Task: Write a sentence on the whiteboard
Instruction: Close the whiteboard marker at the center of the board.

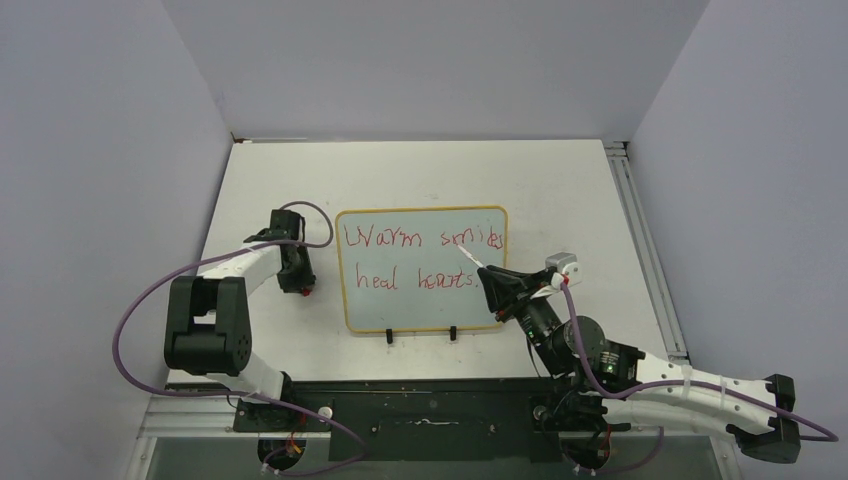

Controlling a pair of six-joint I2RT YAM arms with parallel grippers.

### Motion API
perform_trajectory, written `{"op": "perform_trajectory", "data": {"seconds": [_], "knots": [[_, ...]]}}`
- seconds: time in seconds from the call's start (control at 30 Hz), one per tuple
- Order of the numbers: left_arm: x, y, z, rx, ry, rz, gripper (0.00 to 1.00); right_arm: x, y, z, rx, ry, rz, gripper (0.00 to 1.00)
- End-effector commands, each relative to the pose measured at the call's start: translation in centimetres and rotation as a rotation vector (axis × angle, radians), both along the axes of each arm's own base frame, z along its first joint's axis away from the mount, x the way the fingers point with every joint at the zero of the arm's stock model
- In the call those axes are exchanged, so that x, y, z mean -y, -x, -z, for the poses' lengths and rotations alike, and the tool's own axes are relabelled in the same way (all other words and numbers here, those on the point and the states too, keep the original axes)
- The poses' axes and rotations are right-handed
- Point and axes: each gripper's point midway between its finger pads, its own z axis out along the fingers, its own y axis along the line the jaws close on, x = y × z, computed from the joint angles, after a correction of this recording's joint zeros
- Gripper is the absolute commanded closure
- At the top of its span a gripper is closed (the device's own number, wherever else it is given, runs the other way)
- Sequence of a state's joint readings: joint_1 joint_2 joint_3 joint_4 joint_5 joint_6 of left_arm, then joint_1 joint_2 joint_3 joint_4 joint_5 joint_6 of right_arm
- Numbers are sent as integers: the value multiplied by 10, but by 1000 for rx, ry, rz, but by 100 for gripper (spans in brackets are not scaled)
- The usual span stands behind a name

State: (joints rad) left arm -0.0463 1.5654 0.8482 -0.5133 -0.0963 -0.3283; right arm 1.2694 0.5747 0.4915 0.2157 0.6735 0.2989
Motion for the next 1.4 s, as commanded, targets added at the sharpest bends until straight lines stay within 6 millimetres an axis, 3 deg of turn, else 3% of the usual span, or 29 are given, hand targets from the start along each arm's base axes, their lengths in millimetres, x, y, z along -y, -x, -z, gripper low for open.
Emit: {"op": "perform_trajectory", "data": {"seconds": [0.0,0.13,0.27,0.43,0.63,0.77,0.9,0.97,1.1,1.37], "knots": [[-5,-4,-8,5,-29,-1,77,-3,0,-16,14,-53,-8,95],[-1,-4,-7,-4,-14,11,90,-5,2,-19,17,-60,-27,95],[-7,-6,-20,47,-40,0,100,-6,4,-25,18,-62,-44,95],[-16,-10,-49,160,-86,-18,100,-9,5,-24,8,-31,-55,94],[-25,-16,-99,366,-122,-58,100,0,4,-35,-8,11,-32,95],[-27,-22,-151,561,-118,-65,100,12,4,-48,-19,78,-12,95],[-33,-15,-204,694,-153,-75,100,14,5,-54,-34,176,-17,95],[-29,-12,-235,762,-146,-57,100,9,5,-56,-30,203,-35,95],[0,-9,-281,876,-87,56,100,-6,3,-64,-14,201,-84,95],[68,13,-327,1005,50,346,100,-32,-24,-65,-47,194,-195,95]]}}
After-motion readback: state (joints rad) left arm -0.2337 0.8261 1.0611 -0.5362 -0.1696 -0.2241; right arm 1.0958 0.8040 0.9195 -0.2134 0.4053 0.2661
